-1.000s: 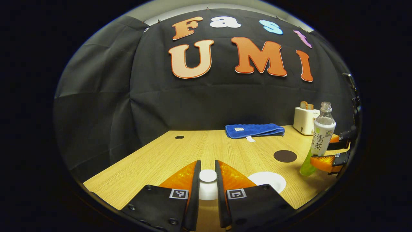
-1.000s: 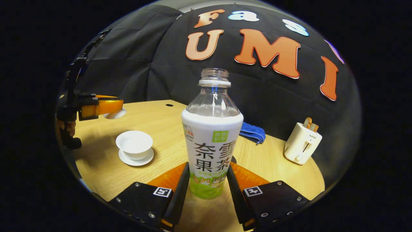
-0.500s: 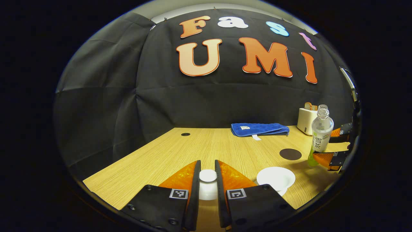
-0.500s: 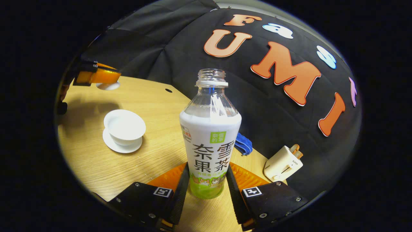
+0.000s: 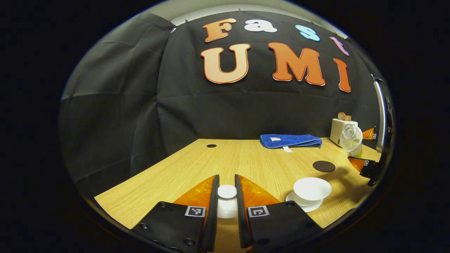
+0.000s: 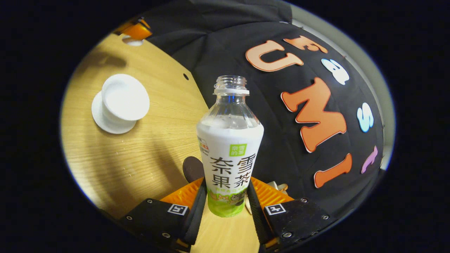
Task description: Open the teacup lid with one hand, grasp the water bottle and pour water into the teacup with the other hand; after pouring, place the water bottle on the coaster and then close the teacup lid.
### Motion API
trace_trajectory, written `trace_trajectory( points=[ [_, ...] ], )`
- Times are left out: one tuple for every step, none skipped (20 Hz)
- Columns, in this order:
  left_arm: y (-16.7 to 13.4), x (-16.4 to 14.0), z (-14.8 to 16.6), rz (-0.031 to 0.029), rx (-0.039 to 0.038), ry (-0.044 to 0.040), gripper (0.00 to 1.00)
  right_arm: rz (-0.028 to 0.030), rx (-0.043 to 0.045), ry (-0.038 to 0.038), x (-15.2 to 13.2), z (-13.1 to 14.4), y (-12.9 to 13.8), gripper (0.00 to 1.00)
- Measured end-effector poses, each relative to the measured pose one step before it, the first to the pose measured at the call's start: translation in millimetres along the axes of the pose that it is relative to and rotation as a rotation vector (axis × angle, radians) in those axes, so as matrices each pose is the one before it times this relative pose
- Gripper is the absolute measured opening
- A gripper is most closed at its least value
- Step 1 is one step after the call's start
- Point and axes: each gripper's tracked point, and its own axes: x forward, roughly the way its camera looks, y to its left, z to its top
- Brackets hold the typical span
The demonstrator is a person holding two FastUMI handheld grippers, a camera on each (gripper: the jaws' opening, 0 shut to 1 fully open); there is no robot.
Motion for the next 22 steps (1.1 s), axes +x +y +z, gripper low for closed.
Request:
trace_trajectory(
  points=[
    [3.42,-1.65,-0.28,0.00461,-0.00176,-0.00115,0.26,-0.02148,-0.04968,-0.00797,0.49,1.29,-3.57,0.65],
    [2.81,-1.41,0.44,0.00445,-0.00200,-0.00162,0.29,-0.01956,-0.04710,-0.00954,0.98,3.51,-3.60,0.65],
    [1.77,-0.17,-1.38,0.00154,-0.00155,0.00076,0.29,-0.01416,-0.04234,-0.01282,2.15,3.90,-2.30,0.65],
    [0.59,-1.39,-1.02,0.00085,-0.00092,0.00151,0.26,-0.00833,-0.03171,-0.01034,1.25,3.22,-0.72,0.65],
    [1.05,-0.72,-0.97,0.00067,-0.00056,0.00079,0.26,-0.00529,-0.02567,-0.01036,1.39,3.24,1.88,0.65],
    [1.38,-0.81,-0.43,0.00238,-0.00066,0.00055,0.30,-0.00547,-0.02231,-0.01060,0.44,3.35,0.52,0.65],
    [2.25,-1.17,-0.95,0.00164,-0.00051,-0.00022,0.29,-0.01577,-0.01956,-0.01183,0.45,2.56,-3.56,0.65],
    [1.83,-0.69,0.17,0.00205,0.00028,-0.00046,0.29,-0.01552,-0.02441,-0.00883,-1.16,1.82,-3.32,0.65],
    [1.17,-0.06,-1.37,0.00217,0.00045,-0.00044,0.29,-0.01502,-0.02554,-0.00584,1.33,0.05,-2.53,0.65],
    [1.37,-0.72,0.21,0.00166,0.00077,-0.00001,0.29,-0.01439,-0.02321,-0.00105,0.41,-0.07,-2.81,0.65],
    [1.53,0.82,-0.93,-0.00018,0.00108,0.00327,0.29,-0.00835,-0.01778,-0.00067,1.61,0.31,-1.46,0.65],
    [-0.67,-0.14,-0.20,-0.00063,-0.00006,0.00134,0.29,-0.00548,-0.01517,-0.00213,0.03,0.18,-1.23,0.65],
    [0.09,0.08,-0.83,-0.00117,-0.00136,0.00150,0.26,-0.00881,-0.01719,-0.00284,2.33,0.05,-2.33,0.65],
    [-0.16,-0.63,-1.22,-0.00110,-0.00175,0.00213,0.29,-0.01018,-0.01919,-0.00419,-0.17,0.26,-1.95,0.65],
    [0.83,0.50,-0.31,-0.00046,-0.00222,0.00060,0.29,-0.00840,-0.02006,-0.00526,0.77,0.68,-1.32,0.65],
    [0.16,1.06,-0.90,-0.00107,-0.00210,0.00184,0.30,-0.00042,-0.01991,-0.00387,0.26,-0.05,0.01,0.65],
    [0.20,0.30,-1.53,0.00024,-0.00148,0.00085,0.29,0.00176,-0.02150,-0.00658,3.59,0.69,0.15,0.65],
    [-0.29,-0.35,-0.82,-0.00107,-0.00090,0.00282,0.30,-0.00687,-0.02268,-0.00155,1.32,0.51,-0.99,0.65],
    [0.20,0.06,-1.52,0.00120,-0.00087,0.00421,0.30,-0.00752,-0.02057,-0.00503,-0.09,-0.55,0.59,0.65],
    [0.34,0.01,-1.29,-0.00161,-0.00376,0.00347,0.30,-0.00379,-0.01407,-0.00406,-0.32,1.22,0.01,0.65],
    [0.26,0.95,-1.79,-0.00124,-0.00290,0.00441,0.30,-0.00103,-0.00840,-0.00287,0.10,0.76,-0.10,0.65],
    [0.31,0.25,-0.85,0.00002,-0.00225,0.00352,0.30,-0.00113,-0.00413,-0.00347,-0.34,1.10,0.03,0.65]
  ],
)
